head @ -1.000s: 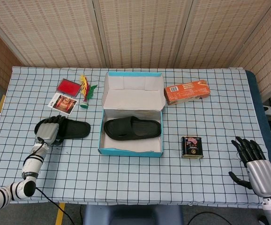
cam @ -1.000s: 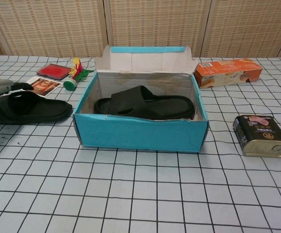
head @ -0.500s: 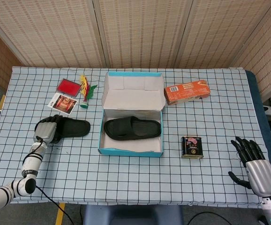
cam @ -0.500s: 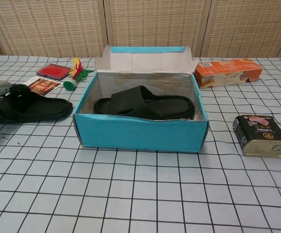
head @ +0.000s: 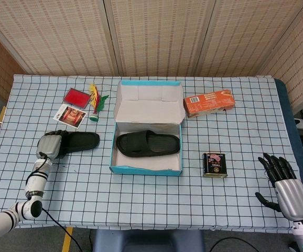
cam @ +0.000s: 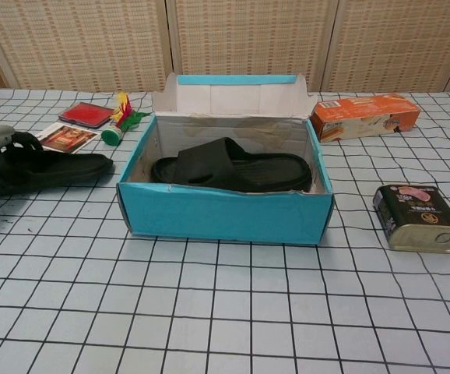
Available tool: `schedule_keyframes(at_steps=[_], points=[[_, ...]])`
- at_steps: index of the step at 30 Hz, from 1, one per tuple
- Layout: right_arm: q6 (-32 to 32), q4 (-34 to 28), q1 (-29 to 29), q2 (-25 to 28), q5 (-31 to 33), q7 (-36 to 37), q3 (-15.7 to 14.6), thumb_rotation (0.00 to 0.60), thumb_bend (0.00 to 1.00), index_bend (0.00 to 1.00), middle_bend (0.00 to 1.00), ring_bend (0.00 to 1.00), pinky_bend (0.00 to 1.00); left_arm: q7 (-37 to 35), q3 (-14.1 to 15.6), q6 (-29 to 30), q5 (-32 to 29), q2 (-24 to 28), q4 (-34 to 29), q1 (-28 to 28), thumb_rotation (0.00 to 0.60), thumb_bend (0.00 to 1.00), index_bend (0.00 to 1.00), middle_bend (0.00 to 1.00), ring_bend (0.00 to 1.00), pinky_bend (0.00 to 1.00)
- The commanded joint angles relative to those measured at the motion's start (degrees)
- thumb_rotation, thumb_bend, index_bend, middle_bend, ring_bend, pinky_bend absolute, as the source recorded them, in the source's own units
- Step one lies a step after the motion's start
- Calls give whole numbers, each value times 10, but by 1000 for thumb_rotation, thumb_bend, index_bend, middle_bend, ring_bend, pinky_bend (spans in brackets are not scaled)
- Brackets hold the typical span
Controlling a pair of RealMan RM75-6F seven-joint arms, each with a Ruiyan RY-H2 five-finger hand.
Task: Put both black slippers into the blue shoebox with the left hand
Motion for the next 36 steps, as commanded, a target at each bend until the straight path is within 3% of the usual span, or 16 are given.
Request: schedule_keyframes(at_steps=[1,16,24,31,36], points=[[1,0,0,0,-1,0,0,600,119,0,0,0,0,-6,-14,51,26,16,-21,14,600,637,681,642,580,559],[-3,0,2,-2,-1,-4,-1,599,118,0,0,0,0,-3,-72,133,82,121,-166,19,600,669,732,693,630,605],[-7,-1,3,-2,0,-5,-2,599,119,0,0,0,0,21,-89,171,123,155,-277,12,600,791,766,721,652,627],[-9,0,5,-2,-3,1,-3,600,118,0,0,0,0,88,-96,139,127,184,-438,-24,600,845,763,723,652,625],[-11,2,6,0,-1,6,-3,600,119,0,0,0,0,166,-111,82,62,189,-491,-84,600,845,762,726,652,625]])
